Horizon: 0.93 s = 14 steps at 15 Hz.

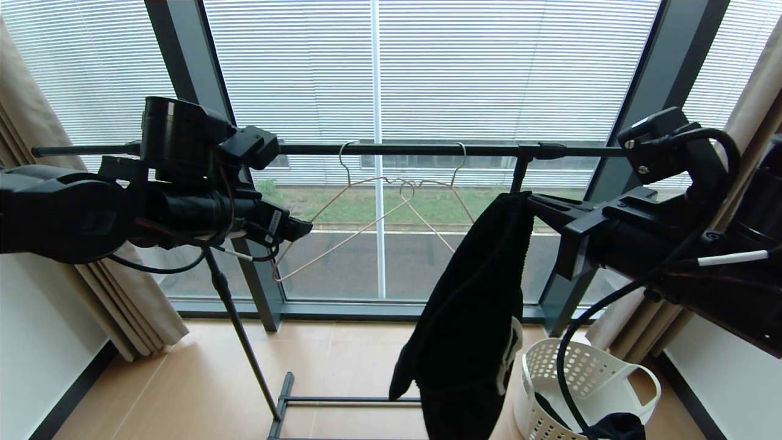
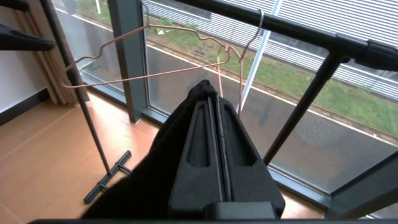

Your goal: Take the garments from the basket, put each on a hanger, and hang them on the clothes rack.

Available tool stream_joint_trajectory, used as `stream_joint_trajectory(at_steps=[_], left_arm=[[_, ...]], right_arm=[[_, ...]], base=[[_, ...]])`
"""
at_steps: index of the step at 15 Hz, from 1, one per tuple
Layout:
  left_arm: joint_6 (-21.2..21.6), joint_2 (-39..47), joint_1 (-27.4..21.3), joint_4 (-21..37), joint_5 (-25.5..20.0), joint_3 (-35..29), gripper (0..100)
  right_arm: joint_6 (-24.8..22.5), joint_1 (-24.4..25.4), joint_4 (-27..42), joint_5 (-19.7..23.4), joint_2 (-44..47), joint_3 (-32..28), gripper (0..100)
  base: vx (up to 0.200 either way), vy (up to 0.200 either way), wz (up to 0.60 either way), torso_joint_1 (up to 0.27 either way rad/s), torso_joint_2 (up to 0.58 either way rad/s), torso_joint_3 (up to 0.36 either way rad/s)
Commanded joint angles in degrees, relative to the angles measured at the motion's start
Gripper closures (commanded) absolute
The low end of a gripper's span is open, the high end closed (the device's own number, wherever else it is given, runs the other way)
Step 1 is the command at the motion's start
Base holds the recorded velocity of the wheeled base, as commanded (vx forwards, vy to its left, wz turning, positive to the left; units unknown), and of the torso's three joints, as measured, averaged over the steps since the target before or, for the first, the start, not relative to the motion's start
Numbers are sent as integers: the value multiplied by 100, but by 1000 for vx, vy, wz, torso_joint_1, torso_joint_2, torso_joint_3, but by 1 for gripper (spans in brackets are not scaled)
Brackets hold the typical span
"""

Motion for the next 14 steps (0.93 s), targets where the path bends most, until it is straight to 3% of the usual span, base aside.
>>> stream_joint_trajectory(at_steps=[1, 5, 14], left_arm=[[38, 686, 135, -204, -3, -231, 0], [30, 1275, 109, -213, -3, -828, 0], [3, 2321, 109, -222, -3, -1663, 0]], right_arm=[[-30, 398, 261, -1, -560, 66, 100], [-127, 776, 631, -1, -964, 75, 100], [-145, 776, 648, 7, -964, 101, 100]], base=[[0, 0, 0, 0, 0, 0], [0, 0, 0, 0, 0, 0], [0, 0, 0, 0, 0, 0]])
